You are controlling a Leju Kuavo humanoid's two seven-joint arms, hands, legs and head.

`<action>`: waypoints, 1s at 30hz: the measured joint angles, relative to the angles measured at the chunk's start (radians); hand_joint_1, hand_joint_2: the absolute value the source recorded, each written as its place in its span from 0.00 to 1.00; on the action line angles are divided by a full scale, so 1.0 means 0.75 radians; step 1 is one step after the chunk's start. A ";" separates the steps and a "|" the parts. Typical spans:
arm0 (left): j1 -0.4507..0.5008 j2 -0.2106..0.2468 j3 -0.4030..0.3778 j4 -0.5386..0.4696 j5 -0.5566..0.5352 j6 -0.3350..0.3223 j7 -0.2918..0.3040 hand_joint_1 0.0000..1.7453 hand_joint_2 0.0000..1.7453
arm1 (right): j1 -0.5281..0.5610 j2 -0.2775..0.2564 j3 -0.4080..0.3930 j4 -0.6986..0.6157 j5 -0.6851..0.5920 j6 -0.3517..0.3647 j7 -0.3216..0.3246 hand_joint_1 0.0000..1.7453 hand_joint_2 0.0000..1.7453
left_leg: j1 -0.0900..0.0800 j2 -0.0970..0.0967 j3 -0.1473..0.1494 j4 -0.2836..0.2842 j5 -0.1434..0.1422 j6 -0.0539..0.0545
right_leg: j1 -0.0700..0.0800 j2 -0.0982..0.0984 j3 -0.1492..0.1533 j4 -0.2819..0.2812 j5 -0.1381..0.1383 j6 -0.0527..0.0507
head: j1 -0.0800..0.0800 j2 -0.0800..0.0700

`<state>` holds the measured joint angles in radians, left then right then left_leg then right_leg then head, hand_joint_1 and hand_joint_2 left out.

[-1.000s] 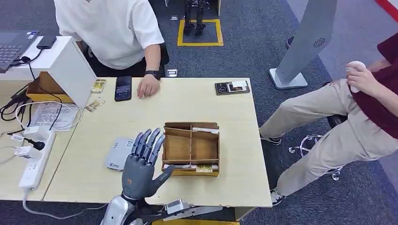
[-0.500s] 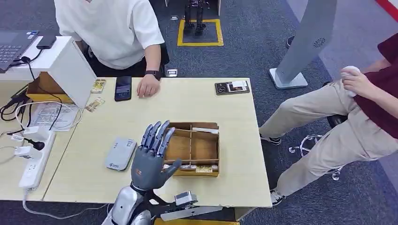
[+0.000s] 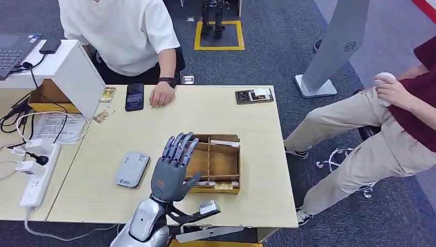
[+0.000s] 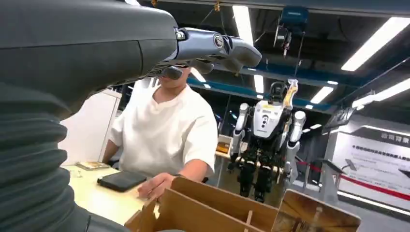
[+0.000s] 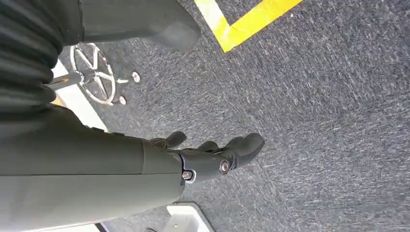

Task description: Pass the card to the sensor for recognition and then transmit it.

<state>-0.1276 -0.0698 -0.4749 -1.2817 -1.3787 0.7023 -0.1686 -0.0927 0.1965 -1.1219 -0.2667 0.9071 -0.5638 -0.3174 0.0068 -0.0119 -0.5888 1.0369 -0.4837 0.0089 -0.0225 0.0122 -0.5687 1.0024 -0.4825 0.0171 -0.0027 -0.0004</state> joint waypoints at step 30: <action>-0.008 0.009 -0.018 0.049 0.004 0.001 0.003 0.00 1.00 | 0.000 -0.001 0.001 0.003 0.000 0.001 0.000 0.00 1.00 | 0.000 0.000 0.000 0.000 0.000 0.000 | 0.000 0.000 0.000 0.000 0.000 0.000 | 0.000 0.000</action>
<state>-0.1332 -0.0633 -0.4887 -1.2451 -1.3760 0.7031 -0.1667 -0.0927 0.1961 -1.1212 -0.2647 0.9071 -0.5631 -0.3174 0.0068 -0.0119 -0.5888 1.0369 -0.4836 0.0089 -0.0225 0.0122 -0.5687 1.0024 -0.4825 0.0172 -0.0027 -0.0004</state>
